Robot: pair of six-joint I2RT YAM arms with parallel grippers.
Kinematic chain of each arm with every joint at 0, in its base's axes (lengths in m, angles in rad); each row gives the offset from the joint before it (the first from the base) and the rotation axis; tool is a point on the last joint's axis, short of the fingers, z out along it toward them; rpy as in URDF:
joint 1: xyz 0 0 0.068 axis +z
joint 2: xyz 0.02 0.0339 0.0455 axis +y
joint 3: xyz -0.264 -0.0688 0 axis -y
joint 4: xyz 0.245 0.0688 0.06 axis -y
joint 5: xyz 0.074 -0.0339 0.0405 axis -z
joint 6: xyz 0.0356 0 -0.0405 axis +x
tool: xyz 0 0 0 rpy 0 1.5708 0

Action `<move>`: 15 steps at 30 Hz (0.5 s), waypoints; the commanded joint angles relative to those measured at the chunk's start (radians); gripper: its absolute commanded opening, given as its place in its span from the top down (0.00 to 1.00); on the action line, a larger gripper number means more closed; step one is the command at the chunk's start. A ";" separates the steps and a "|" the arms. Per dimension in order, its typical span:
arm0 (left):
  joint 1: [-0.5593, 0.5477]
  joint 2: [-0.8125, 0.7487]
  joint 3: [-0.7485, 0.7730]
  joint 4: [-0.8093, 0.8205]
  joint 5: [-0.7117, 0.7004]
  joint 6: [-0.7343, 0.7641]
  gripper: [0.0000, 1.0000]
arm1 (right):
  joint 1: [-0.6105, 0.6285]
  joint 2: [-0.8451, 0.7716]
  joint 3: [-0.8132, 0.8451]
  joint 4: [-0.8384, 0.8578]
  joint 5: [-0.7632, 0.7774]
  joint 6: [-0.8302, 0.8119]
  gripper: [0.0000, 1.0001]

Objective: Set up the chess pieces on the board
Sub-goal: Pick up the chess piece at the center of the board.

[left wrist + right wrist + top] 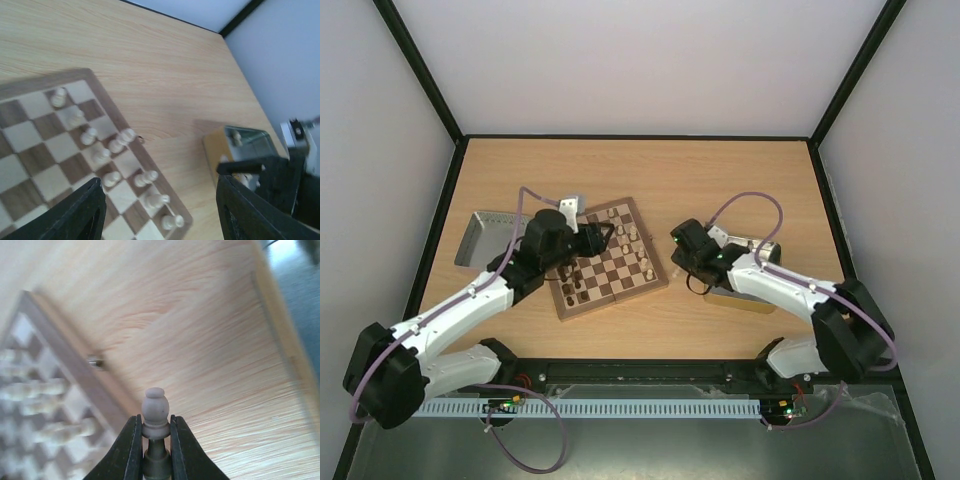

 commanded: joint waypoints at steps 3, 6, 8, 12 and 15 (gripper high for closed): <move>-0.111 0.043 -0.044 0.224 0.081 0.036 0.35 | -0.006 -0.091 -0.028 0.174 -0.148 0.185 0.91; -0.176 0.096 -0.046 0.277 0.054 0.039 0.35 | -0.009 -0.127 -0.057 0.256 -0.213 0.254 0.91; -0.205 0.133 -0.044 0.304 0.045 0.027 0.35 | -0.009 -0.148 -0.071 0.285 -0.236 0.286 0.90; -0.231 0.204 -0.041 0.359 0.084 -0.026 0.37 | -0.019 -0.193 -0.086 0.305 -0.247 0.317 0.90; -0.242 0.243 -0.044 0.394 0.115 -0.053 0.38 | -0.029 -0.213 -0.088 0.308 -0.254 0.329 0.89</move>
